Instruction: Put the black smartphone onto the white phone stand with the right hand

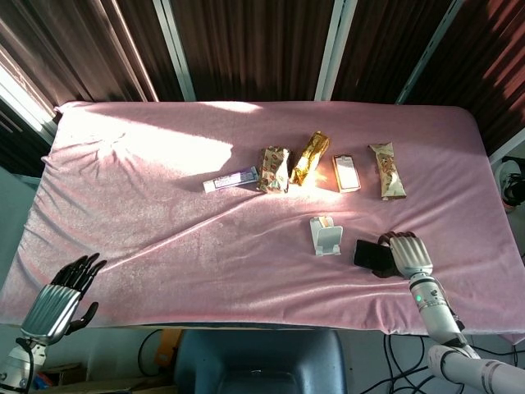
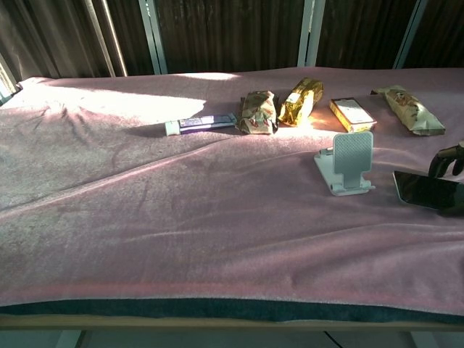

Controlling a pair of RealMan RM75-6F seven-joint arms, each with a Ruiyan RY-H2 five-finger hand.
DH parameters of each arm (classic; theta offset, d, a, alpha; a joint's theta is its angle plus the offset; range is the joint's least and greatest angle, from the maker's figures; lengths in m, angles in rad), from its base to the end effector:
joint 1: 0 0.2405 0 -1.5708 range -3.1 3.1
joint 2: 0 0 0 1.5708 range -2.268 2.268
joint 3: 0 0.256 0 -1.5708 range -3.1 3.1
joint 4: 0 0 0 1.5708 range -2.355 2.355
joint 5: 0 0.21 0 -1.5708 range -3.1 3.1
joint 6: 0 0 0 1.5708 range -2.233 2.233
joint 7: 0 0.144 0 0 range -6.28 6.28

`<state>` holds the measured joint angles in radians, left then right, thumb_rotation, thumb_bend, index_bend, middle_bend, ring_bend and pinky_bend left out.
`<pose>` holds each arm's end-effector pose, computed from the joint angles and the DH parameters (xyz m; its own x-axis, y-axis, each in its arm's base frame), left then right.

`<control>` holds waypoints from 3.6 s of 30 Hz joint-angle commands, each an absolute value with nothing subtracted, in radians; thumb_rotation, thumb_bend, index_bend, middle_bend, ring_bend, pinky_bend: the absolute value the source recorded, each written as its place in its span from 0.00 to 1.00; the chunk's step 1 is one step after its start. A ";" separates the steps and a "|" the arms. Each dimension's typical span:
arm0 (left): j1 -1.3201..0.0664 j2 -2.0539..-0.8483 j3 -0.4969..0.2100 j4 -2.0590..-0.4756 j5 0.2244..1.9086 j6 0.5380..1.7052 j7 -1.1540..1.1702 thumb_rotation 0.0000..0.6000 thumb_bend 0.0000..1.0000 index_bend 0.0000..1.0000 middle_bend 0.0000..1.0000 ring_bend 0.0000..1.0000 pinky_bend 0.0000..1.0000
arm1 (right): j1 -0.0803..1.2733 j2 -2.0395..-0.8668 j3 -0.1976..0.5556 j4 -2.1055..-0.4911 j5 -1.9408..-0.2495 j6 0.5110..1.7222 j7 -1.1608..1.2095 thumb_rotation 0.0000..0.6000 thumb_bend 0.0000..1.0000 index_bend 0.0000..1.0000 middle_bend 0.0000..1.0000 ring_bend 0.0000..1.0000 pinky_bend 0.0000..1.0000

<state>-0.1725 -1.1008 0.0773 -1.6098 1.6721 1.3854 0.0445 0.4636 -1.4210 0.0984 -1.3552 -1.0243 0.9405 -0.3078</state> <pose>-0.2930 0.1751 0.1265 0.4966 0.1715 0.8509 0.8559 -0.2600 -0.4471 -0.3134 -0.2975 0.0359 0.4766 -0.3874 0.7892 -0.8558 0.0010 0.5173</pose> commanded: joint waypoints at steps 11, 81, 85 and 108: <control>-0.168 -1.096 0.079 -1.607 1.678 1.402 0.029 1.00 0.41 0.00 0.00 0.00 0.14 | 0.442 -1.431 0.084 -1.397 -1.109 1.033 -0.325 1.00 0.25 0.76 0.51 0.41 0.44; -0.185 -1.108 0.093 -1.613 1.703 1.380 0.046 1.00 0.41 0.00 0.00 0.00 0.15 | 0.801 -1.289 -0.062 -1.106 -2.215 1.103 -1.166 1.00 0.27 1.00 0.74 0.66 0.44; -0.184 -1.113 0.095 -1.613 1.702 1.376 0.058 1.00 0.41 0.00 0.00 0.00 0.15 | 0.802 -1.317 -0.072 -1.076 -2.221 1.092 -1.160 1.00 0.27 1.00 0.74 0.66 0.44; -0.179 -1.155 0.076 -1.614 1.659 1.366 0.161 1.00 0.41 0.00 0.00 0.00 0.15 | 0.814 -1.388 -0.094 -0.990 -2.218 1.095 -1.124 1.00 0.27 1.00 0.74 0.66 0.42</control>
<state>-0.1784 -1.1550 0.0765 -1.6142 1.6597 1.3666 0.1604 0.8133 -1.3881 -0.0938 -0.9907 -2.2183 1.0948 -1.1241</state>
